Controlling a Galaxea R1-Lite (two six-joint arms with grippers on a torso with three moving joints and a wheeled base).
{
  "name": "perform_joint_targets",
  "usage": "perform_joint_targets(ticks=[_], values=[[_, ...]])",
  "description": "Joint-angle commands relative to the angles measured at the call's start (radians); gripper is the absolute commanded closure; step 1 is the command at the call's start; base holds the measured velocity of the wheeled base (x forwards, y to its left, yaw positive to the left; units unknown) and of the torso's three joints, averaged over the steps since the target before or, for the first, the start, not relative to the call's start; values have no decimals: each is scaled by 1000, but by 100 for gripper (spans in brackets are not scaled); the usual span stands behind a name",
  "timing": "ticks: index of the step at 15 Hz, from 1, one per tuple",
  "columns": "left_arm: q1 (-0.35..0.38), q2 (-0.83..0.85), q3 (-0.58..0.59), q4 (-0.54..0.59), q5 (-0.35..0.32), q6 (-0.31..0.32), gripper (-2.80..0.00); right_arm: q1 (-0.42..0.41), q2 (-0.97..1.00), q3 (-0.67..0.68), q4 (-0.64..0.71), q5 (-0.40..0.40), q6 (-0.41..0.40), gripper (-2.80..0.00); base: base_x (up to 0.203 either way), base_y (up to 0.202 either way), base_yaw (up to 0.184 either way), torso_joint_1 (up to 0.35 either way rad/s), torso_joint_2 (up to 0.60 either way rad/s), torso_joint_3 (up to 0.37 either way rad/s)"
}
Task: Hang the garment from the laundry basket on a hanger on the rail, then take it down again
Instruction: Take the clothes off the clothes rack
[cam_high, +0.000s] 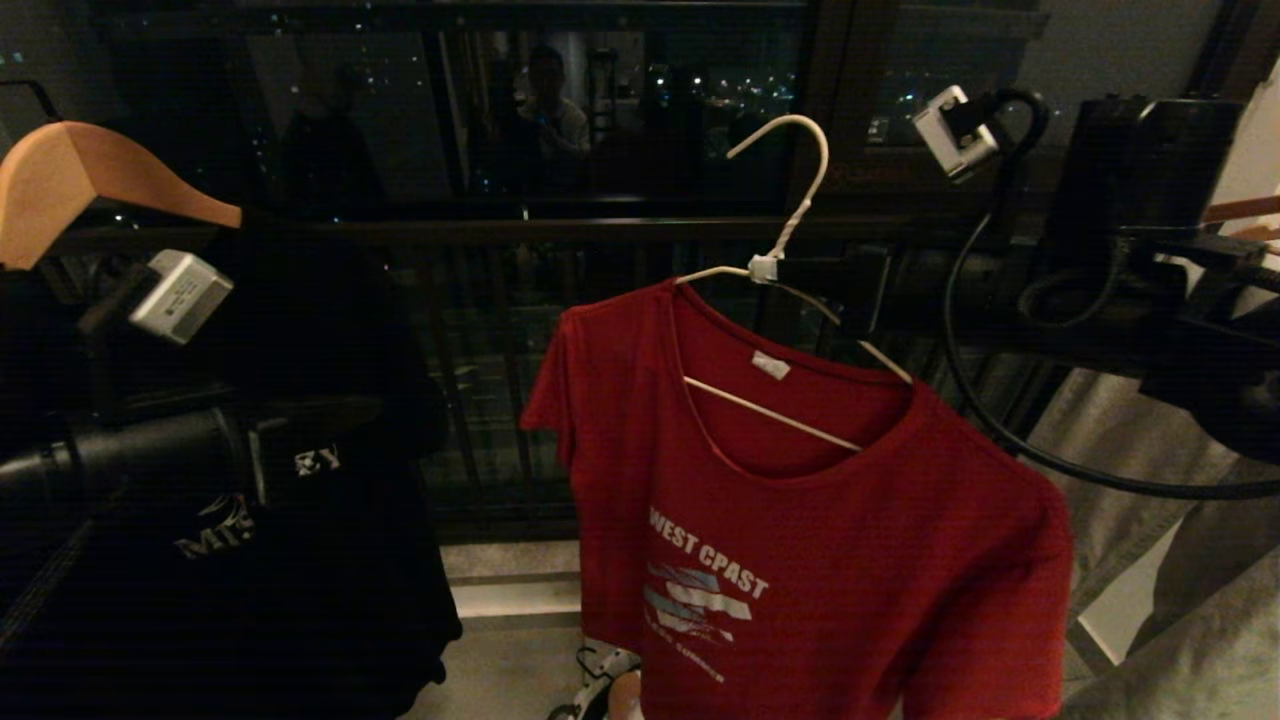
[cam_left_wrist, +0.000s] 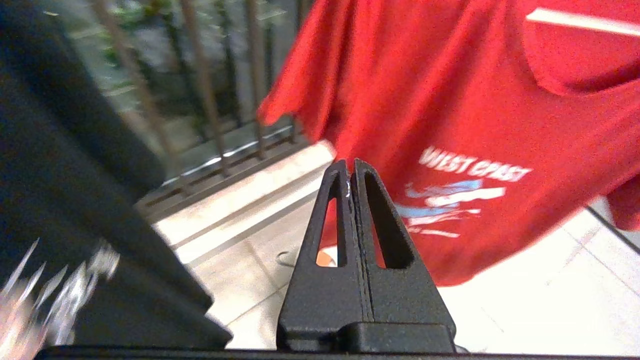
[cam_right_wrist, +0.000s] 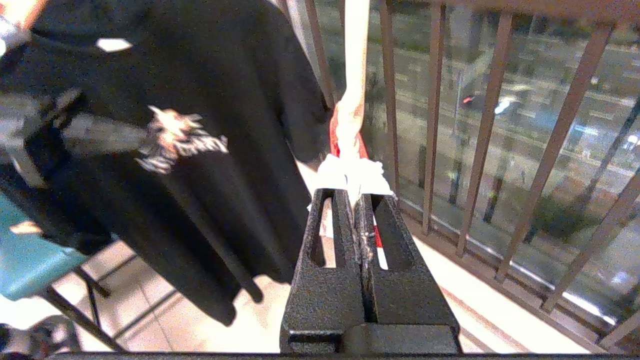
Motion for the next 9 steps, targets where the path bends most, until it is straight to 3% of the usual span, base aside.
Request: perform_joint_targets(ticks=[1,6,9], values=[[-6,163,-64,-12,-34,0,0,3,106,-52,-5,5,-3,0,0,0,0,0,0,0],[-7,387,-224,-17,-241,1,0,4,203,-137,-5,11,-5,0,0,0,0,0,0,0],[-15,505,-351,-17,-313,0,0,1,225,-160,-5,10,-4,0,0,0,0,0,0,0]])
